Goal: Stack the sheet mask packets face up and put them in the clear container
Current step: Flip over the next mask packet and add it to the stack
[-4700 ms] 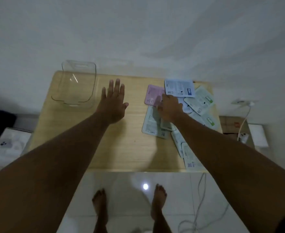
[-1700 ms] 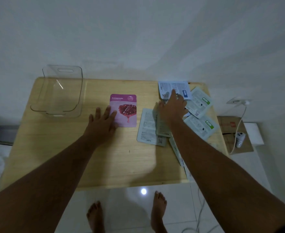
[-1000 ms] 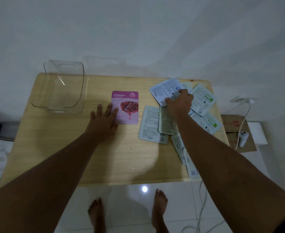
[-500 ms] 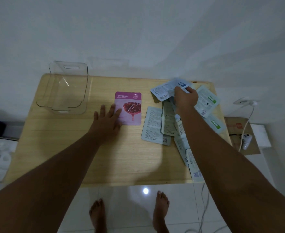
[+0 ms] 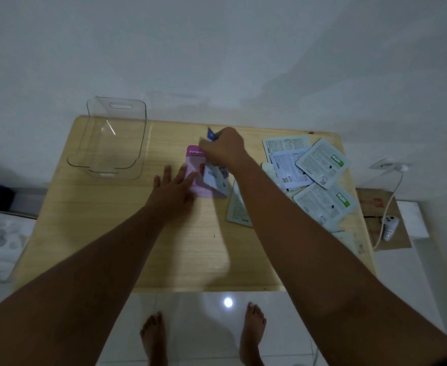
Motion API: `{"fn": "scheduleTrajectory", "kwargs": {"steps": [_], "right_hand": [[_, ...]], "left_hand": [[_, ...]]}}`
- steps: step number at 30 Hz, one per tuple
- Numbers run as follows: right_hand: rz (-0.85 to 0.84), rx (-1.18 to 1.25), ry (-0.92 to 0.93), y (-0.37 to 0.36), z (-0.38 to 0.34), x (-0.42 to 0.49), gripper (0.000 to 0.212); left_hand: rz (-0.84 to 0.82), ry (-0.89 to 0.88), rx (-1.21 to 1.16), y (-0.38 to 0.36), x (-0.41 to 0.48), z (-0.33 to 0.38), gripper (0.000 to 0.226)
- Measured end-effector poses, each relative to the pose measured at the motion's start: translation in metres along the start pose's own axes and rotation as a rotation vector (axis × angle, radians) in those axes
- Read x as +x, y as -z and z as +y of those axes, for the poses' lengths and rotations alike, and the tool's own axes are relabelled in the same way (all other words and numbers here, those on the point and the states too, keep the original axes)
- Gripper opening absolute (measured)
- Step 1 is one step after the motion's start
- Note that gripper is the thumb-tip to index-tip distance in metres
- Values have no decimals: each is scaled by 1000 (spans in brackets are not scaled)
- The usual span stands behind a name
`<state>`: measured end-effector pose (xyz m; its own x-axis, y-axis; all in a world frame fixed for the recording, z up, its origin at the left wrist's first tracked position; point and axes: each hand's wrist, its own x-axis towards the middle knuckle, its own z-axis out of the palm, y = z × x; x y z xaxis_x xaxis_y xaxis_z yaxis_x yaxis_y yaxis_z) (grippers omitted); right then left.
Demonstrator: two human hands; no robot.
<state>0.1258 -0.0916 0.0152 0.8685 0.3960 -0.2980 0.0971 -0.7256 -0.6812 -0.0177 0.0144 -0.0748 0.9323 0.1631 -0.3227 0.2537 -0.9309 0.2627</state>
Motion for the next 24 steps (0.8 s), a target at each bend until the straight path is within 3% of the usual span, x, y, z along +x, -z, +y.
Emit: {"fn": "scheduleTrajectory", "kwargs": {"steps": [2, 6, 9, 14, 18, 24], "right_hand": [[-21, -15, 21, -7, -1, -5, 39], [-4, -195, 43, -12, 20, -9, 28], [-21, -320, 19, -18, 37, -14, 38], [-129, -246, 51, -21, 58, -17, 27], [37, -127, 109, 7, 79, -20, 32], [312, -177, -105, 85, 133, -11, 39]], "left_hand": [[-19, 12, -14, 1, 1, 0, 66], [-15, 46, -66, 1, -1, 3, 70], [22, 42, -130, 1, -2, 7, 72], [61, 7, -71, -1, 4, 14, 75], [60, -7, -23, -6, 7, 12, 73], [49, 0, -4, -3, 14, 21, 75]]}}
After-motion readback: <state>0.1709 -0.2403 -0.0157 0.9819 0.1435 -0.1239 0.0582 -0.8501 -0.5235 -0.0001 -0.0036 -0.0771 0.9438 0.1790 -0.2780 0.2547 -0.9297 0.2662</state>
